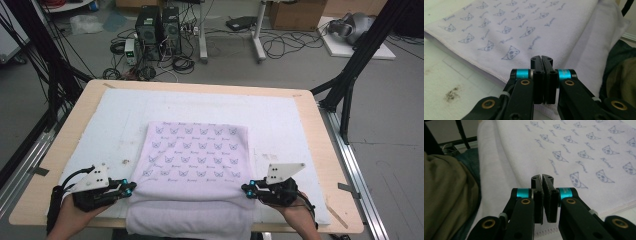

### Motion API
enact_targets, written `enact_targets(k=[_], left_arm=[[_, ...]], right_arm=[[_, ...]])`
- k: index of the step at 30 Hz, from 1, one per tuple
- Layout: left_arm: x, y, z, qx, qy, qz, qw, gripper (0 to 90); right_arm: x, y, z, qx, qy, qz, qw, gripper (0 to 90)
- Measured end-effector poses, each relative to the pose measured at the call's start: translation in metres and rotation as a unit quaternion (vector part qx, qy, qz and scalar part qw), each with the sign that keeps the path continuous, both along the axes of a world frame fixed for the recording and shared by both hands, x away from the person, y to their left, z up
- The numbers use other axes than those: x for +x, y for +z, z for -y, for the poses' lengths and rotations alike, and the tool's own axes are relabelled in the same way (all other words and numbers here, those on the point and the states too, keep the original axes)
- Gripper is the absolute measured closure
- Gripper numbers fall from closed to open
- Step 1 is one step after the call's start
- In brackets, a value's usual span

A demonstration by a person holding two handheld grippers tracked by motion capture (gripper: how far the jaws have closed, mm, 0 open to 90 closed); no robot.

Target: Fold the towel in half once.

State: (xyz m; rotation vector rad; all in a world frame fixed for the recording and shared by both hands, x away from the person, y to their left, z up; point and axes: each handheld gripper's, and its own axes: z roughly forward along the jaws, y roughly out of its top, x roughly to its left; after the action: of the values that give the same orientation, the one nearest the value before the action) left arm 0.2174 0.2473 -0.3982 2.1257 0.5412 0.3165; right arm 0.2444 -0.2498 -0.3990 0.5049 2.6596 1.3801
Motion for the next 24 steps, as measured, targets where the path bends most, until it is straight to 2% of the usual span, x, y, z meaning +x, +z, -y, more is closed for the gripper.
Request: enact_targets(k=[3, 7, 8, 9, 10, 13, 18, 24], left_arm=[[-0.013, 0.0, -0.001, 0.003, -0.004, -0.001, 1.0, 87.9], [-0.023, 0.005, -0.004, -0.001, -0.008, 0.006, 0.9999, 87.3], [-0.022, 0.006, -0.004, -0.002, -0.005, 0.01, 0.9999, 85.4], [-0.021, 0.006, -0.005, -0.003, 0.0, 0.008, 1.0, 78.5], [-0.018, 0.006, -0.005, -0.004, 0.0, 0.007, 1.0, 73.7], [-0.008, 0.003, -0.005, -0.009, 0.009, 0.007, 0.9999, 69.6], [0.014, -0.007, 0.002, -0.002, 0.023, 0.01, 0.9997, 64.6], [0.034, -0.013, 0.016, 0.005, 0.017, 0.01, 0.9998, 63.7]], right_arm=[[-0.012, 0.003, -0.001, 0.005, 0.015, -0.002, 0.9999, 87.8], [-0.029, 0.018, 0.0, 0.009, 0.026, 0.013, 0.9995, 87.3], [-0.03, 0.022, 0.001, 0.013, 0.023, 0.017, 0.9995, 86.9], [-0.029, 0.024, 0.002, 0.017, 0.026, 0.016, 0.9994, 85.1], [-0.027, 0.024, 0.003, 0.023, 0.024, 0.013, 0.9994, 80.3], [-0.016, 0.017, 0.004, 0.026, 0.02, -0.003, 0.9995, 75.1], [0.007, -0.001, 0.003, 0.026, -0.008, -0.016, 0.9995, 70.5], [0.031, -0.008, -0.011, 0.007, -0.009, -0.011, 0.9999, 65.3]])
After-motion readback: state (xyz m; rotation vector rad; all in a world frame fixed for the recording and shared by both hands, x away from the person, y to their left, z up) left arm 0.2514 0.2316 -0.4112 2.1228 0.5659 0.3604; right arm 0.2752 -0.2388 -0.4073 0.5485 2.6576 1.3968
